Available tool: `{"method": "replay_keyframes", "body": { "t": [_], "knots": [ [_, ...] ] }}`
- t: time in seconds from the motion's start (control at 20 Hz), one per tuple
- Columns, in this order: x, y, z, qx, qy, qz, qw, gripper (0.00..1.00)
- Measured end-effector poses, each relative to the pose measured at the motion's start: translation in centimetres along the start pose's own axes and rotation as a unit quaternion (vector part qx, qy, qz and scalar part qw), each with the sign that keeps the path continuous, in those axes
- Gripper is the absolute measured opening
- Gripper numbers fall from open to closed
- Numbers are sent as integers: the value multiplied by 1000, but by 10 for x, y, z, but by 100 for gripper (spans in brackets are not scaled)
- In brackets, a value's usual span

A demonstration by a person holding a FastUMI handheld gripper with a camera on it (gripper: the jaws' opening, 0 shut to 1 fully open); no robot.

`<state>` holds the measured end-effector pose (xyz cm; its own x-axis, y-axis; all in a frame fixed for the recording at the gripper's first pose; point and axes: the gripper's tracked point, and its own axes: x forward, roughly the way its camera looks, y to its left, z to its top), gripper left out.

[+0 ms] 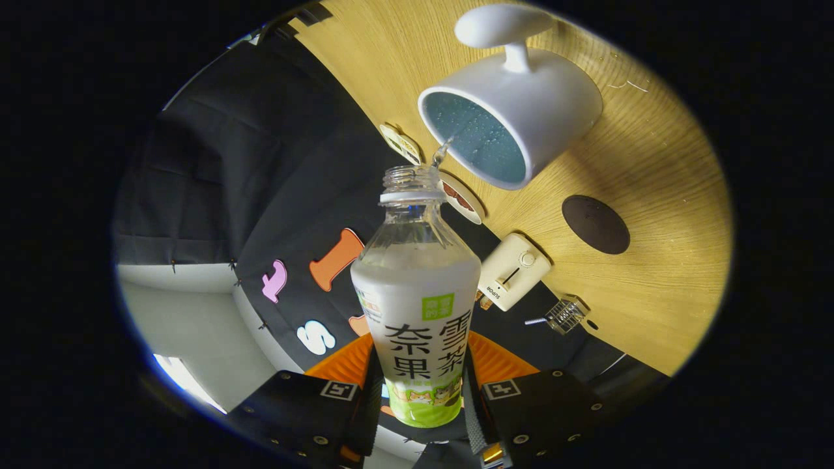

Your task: Take the bottle from table, then pour the juice into the cup, finally place the bottle on the coaster

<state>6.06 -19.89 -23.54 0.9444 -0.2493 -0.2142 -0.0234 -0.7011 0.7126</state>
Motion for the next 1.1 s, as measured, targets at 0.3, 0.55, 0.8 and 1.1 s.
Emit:
{"method": "replay_keyframes", "body": {
  "t": [0.3,0.55,0.8,1.1],
  "knots": [
    [2,-2,-2,26,0,8,1000,56],
    [3,-5,-3,36,-1,9,999,55],
    [5,-9,-8,20,1,6,1000,55],
    [6,-39,-9,-132,-1,-44,990,55]
  ]
}}
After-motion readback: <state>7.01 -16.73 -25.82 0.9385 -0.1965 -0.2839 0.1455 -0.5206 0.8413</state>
